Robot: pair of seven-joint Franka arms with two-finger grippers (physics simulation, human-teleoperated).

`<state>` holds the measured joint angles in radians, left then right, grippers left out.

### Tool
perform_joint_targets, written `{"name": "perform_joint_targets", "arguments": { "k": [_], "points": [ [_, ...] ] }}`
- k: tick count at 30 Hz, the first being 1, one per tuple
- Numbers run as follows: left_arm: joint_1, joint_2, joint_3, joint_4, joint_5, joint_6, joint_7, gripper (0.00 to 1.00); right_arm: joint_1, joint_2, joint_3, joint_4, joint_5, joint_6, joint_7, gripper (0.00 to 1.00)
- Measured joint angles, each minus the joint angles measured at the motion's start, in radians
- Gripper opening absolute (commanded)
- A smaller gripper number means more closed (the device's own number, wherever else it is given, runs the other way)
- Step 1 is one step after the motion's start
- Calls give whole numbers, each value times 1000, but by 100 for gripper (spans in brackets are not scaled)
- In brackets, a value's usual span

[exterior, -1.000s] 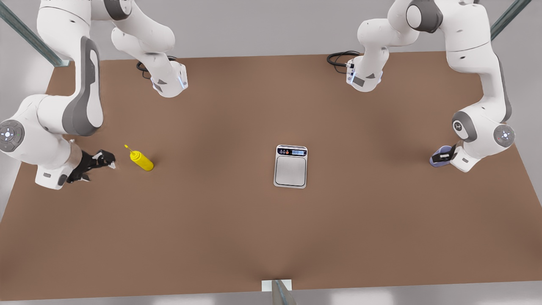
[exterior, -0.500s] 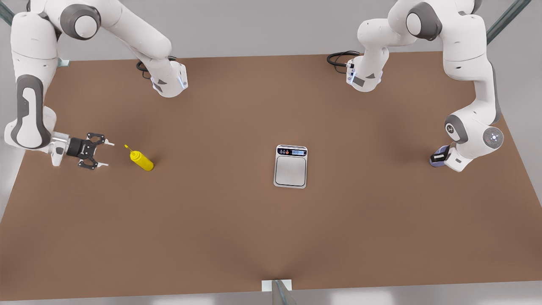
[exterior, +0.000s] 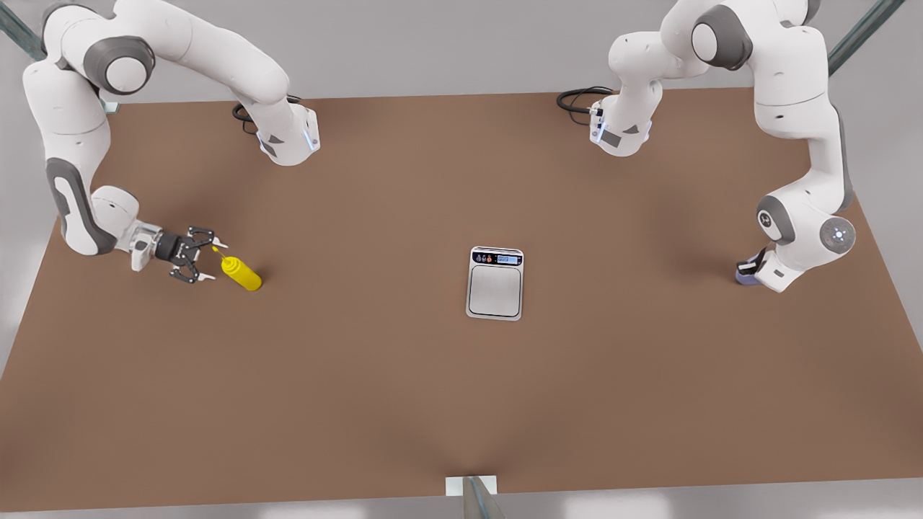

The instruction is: Move cup to the weight, pick up sauce bottle, pour sauce

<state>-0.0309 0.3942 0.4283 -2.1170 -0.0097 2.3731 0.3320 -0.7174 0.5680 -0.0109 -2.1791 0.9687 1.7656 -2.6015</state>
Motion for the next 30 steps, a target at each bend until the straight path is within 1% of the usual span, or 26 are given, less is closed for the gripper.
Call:
{"name": "perform_joint_targets", "arguments": {
  "k": [3,8,15,19,21,24,29,30],
  "points": [
    [-1,-12,-1,-1,24,-4,0,21,9,19,3,20,14,0,-41,100],
    [-3,-61,-22,-2,22,-14,1,21,9,60,47,34,27,0,-43,100],
    [-13,-75,-138,2,-37,-12,2,21,24,87,68,38,38,-11,-65,100],
    [-15,-90,-165,6,-61,-23,-15,21,26,99,74,47,47,-11,-66,100],
    [-19,-103,-198,6,-67,-30,-85,21,27,99,78,50,47,-11,-66,100],
    [-45,-118,-203,5,-72,-40,-139,21,26,102,90,51,48,-11,-66,100],
    [-147,-119,-207,5,-85,-40,-264,21,26,108,101,54,56,-13,-66,100],
    [-192,-114,-206,6,-88,-35,-312,21,26,108,106,53,57,-14,-66,100]
  ]
}}
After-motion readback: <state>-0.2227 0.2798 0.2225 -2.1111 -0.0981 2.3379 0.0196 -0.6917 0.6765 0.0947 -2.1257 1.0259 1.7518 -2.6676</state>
